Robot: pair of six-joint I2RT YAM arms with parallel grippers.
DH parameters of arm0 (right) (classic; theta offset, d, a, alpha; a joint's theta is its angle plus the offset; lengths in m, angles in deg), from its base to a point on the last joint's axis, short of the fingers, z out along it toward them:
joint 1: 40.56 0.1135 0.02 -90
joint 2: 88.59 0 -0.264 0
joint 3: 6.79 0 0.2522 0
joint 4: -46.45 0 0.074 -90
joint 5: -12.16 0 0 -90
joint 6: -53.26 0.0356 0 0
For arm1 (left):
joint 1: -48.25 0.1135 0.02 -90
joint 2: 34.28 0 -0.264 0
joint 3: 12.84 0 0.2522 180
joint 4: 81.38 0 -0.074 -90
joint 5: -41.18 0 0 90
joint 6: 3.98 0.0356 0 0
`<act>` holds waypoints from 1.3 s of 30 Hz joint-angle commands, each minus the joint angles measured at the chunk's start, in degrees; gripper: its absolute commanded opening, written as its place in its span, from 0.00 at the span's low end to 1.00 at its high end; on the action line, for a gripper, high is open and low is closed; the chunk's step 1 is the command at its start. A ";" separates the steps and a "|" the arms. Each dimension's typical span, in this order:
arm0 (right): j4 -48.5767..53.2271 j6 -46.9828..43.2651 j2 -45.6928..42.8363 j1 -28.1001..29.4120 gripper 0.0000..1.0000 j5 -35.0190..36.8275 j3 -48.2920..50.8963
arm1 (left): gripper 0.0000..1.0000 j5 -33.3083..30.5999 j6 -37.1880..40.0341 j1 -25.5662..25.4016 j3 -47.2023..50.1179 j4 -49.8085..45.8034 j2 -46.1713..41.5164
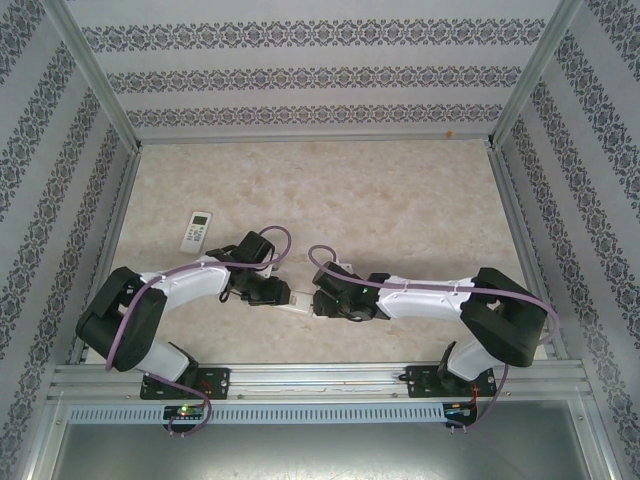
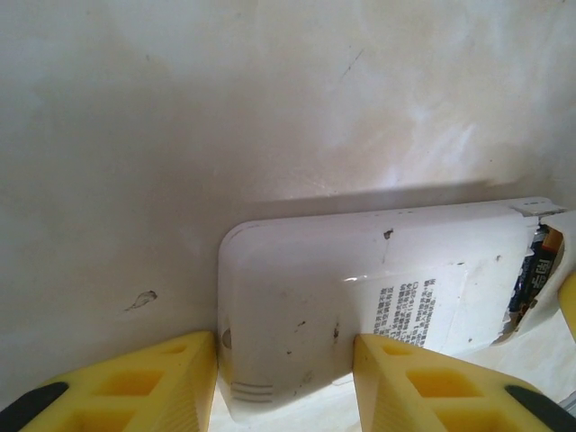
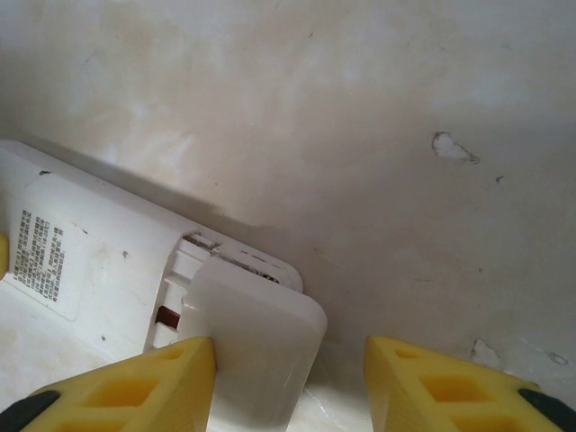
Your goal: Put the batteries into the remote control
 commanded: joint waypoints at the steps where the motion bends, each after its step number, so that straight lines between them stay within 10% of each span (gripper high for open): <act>1: 0.55 1.61 1.61 -1.01 0.47 2.04 -0.93 | 0.44 -5.54 2.33 -0.85 0.20 -1.15 2.43; 29: -14.94 7.77 14.79 -2.07 0.31 -9.65 -1.84 | 0.40 -1.81 1.35 -0.84 1.35 3.48 2.25; 39: -12.99 16.65 3.60 -0.03 0.43 2.88 0.39 | 0.41 -3.25 -2.40 -1.97 2.22 7.59 -0.85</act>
